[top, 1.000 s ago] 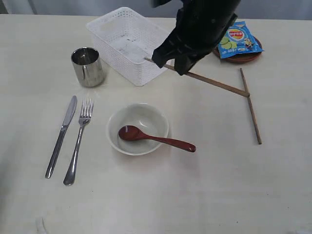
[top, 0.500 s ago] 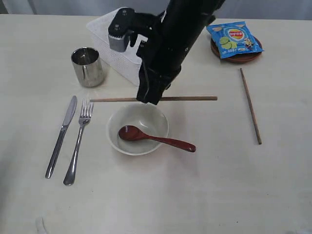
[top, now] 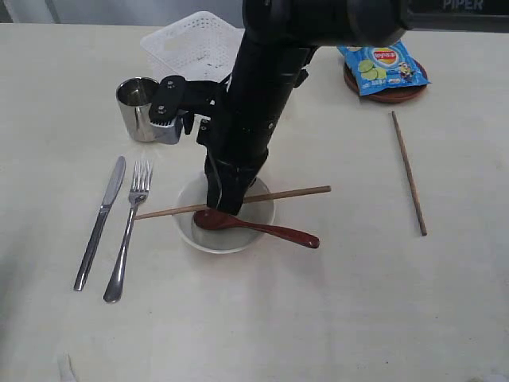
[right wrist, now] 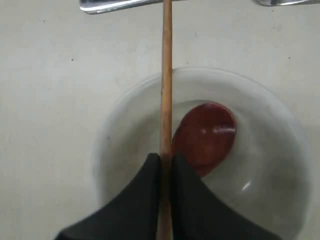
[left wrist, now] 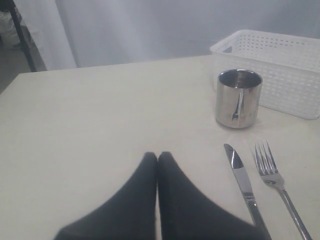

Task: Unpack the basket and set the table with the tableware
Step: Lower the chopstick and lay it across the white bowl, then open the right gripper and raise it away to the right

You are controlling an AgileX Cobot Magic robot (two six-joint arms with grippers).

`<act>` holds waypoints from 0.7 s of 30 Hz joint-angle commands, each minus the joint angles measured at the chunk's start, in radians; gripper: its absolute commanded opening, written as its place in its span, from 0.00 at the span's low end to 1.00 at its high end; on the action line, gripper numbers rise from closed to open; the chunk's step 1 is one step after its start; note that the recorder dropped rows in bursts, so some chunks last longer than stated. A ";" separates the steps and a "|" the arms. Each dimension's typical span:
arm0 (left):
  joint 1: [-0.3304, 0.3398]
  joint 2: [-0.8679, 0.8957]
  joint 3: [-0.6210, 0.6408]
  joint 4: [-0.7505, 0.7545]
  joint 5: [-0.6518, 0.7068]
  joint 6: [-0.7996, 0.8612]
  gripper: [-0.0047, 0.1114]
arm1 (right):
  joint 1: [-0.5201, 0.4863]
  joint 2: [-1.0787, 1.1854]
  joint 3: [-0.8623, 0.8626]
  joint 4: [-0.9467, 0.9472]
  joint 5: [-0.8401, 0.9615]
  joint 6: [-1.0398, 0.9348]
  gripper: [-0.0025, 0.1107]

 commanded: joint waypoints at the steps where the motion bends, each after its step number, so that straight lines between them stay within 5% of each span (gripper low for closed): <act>1: -0.005 -0.002 0.002 -0.002 -0.001 -0.002 0.04 | -0.001 0.000 -0.003 -0.048 -0.027 0.041 0.02; 21: -0.005 -0.002 0.002 -0.002 -0.001 -0.002 0.04 | -0.003 0.061 -0.001 -0.088 -0.061 0.106 0.02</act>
